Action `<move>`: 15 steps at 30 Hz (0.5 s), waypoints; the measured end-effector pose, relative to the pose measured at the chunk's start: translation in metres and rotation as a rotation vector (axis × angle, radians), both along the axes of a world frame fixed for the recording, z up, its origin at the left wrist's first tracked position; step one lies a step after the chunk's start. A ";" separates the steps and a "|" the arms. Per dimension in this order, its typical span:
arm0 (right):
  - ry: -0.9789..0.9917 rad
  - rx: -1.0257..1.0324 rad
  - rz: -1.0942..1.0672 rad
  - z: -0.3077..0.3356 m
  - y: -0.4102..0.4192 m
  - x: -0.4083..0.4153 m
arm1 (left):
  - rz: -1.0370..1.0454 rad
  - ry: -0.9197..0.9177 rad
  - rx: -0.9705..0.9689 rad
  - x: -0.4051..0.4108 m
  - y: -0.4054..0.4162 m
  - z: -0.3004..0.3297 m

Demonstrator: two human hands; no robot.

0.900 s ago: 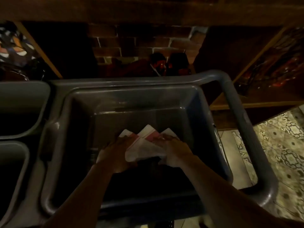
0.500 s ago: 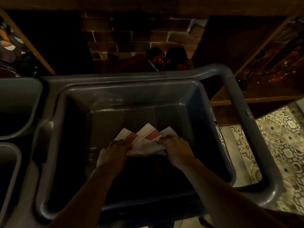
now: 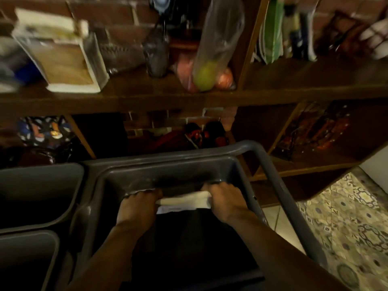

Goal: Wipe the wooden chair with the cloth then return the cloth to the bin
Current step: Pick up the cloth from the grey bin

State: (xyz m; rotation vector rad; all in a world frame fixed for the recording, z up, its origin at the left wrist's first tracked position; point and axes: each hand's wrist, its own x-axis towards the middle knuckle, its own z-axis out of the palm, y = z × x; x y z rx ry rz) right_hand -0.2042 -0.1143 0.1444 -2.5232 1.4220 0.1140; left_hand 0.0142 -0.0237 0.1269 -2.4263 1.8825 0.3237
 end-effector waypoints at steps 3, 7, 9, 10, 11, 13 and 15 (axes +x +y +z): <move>-0.047 -0.070 -0.009 0.040 -0.002 0.002 | -0.007 0.005 -0.087 0.005 -0.005 0.038; -0.096 -0.151 -0.015 0.093 -0.004 0.006 | -0.010 -0.017 -0.205 0.010 -0.008 0.088; -0.116 -0.205 -0.018 0.118 -0.005 0.008 | -0.025 -0.055 -0.271 0.013 -0.009 0.114; -0.119 -0.226 -0.018 0.127 -0.006 0.009 | -0.032 -0.066 -0.291 0.014 -0.010 0.124; -0.132 -0.248 -0.022 0.140 -0.006 0.010 | -0.033 -0.073 -0.319 0.016 -0.011 0.137; -0.157 -0.294 -0.023 0.163 -0.004 0.011 | -0.034 -0.086 -0.365 0.018 -0.010 0.161; -0.178 -0.334 -0.022 0.183 -0.004 0.011 | -0.048 -0.080 -0.405 0.020 -0.012 0.183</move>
